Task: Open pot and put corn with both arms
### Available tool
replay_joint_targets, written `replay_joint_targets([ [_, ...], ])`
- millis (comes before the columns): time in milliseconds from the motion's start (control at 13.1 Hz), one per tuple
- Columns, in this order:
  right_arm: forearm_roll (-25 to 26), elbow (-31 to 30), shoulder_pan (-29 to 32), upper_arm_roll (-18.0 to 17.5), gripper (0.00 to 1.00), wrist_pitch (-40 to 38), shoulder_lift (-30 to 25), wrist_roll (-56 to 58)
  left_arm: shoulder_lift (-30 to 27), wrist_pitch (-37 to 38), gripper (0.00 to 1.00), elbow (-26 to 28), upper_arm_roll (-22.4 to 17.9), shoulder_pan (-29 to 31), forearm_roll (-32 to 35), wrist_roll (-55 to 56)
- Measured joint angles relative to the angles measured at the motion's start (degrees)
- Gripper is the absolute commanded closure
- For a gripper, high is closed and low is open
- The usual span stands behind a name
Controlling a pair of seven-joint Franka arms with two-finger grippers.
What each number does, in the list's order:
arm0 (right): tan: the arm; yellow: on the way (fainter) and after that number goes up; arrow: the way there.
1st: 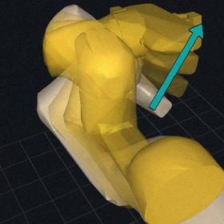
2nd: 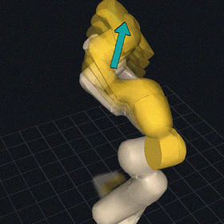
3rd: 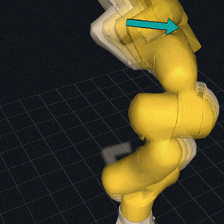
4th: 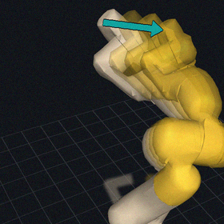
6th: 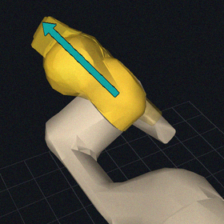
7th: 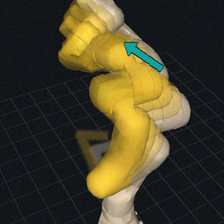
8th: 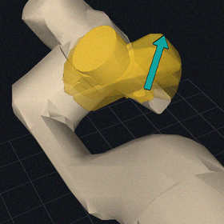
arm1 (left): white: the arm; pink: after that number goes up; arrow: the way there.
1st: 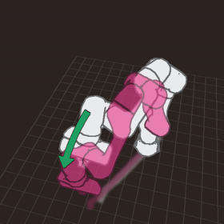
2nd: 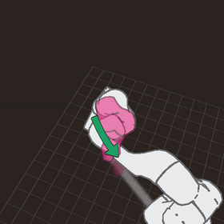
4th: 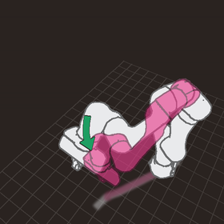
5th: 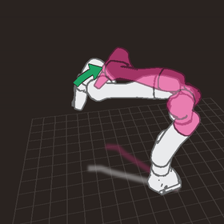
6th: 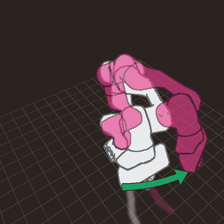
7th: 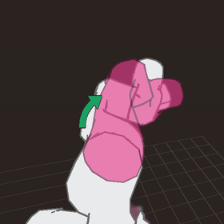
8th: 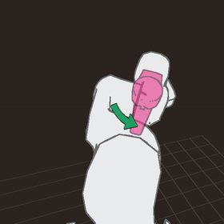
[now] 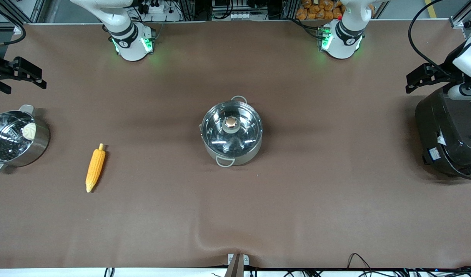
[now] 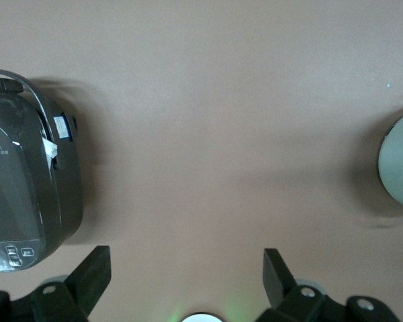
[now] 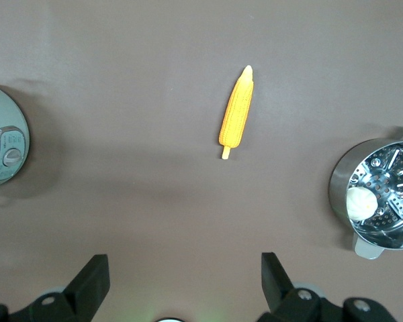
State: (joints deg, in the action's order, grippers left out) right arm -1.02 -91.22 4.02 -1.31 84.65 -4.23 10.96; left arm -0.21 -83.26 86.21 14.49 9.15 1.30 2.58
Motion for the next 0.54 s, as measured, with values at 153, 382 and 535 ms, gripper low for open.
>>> replay_joint_targets([
  [153, 0.0, 0.0, 0.0, 0.0, 0.00, 0.0, 0.0, 0.0, 0.0, 0.0, 0.00, 0.0, 0.0, 0.0, 0.0, 0.0],
  [382, 0.0, 0.0, 0.0, 0.0, 0.00, 0.0, 0.0, 0.0, 0.6, 0.1, 0.00, 0.0, 0.1, -0.3, 0.0, -0.5],
  [535, 0.0, 0.0, 0.0, 0.0, 0.00, 0.0, 0.0, 0.0, 2.0, 0.1, 0.00, 0.0, 1.0, -1.5, 0.0, -0.1],
])
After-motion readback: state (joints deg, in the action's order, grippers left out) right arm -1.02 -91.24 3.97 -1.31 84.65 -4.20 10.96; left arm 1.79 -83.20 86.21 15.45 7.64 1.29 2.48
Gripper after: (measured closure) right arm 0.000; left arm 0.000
